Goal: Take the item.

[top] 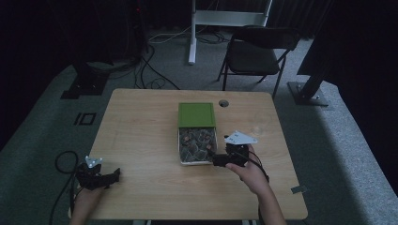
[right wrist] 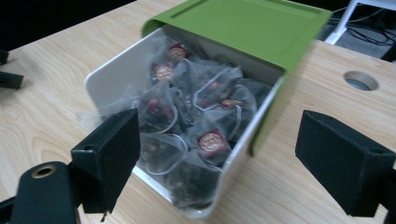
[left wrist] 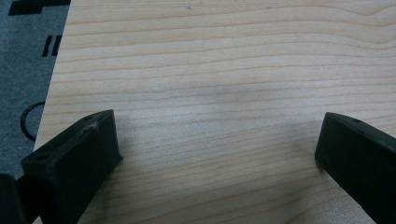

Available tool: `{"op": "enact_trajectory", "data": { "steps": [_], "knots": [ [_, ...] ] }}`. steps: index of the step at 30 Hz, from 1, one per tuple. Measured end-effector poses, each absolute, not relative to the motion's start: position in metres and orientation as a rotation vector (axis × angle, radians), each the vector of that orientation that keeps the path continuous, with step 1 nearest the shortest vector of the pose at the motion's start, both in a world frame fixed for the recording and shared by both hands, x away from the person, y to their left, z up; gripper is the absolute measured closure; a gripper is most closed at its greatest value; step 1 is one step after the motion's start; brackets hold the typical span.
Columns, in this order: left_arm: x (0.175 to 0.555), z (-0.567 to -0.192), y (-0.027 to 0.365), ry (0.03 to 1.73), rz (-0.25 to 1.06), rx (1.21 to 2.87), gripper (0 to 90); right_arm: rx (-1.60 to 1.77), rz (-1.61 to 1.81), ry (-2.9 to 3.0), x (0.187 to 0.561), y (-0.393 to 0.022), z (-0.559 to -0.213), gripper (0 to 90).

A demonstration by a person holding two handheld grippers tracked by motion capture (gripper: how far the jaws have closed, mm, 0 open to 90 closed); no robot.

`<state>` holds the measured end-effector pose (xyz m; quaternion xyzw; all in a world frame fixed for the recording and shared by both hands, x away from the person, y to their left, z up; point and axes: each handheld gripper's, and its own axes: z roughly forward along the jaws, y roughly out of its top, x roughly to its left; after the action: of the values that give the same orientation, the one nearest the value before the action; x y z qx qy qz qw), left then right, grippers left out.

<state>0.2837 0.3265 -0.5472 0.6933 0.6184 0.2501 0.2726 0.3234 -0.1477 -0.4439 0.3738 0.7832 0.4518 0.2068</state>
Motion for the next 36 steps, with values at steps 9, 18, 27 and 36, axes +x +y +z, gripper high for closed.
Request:
{"op": "enact_trajectory", "data": {
  "steps": [9,18,27,36],
  "knots": [
    [0.284,-0.547,0.327,1.664,0.673,1.866,0.2,1.008,1.273,2.205,0.326,-0.13,-0.442,14.0],
    [0.284,-0.547,0.326,1.664,0.673,1.865,0.2,0.992,1.298,2.218,0.33,-0.116,-0.444,14.0],
    [0.284,-0.547,0.326,1.665,0.674,1.865,0.2,0.952,1.301,2.243,0.333,-0.102,-0.448,14.0],
    [0.284,-0.547,0.326,1.665,0.674,1.865,0.2,0.961,1.291,2.257,0.336,-0.089,-0.453,21.3]
  ]
}}
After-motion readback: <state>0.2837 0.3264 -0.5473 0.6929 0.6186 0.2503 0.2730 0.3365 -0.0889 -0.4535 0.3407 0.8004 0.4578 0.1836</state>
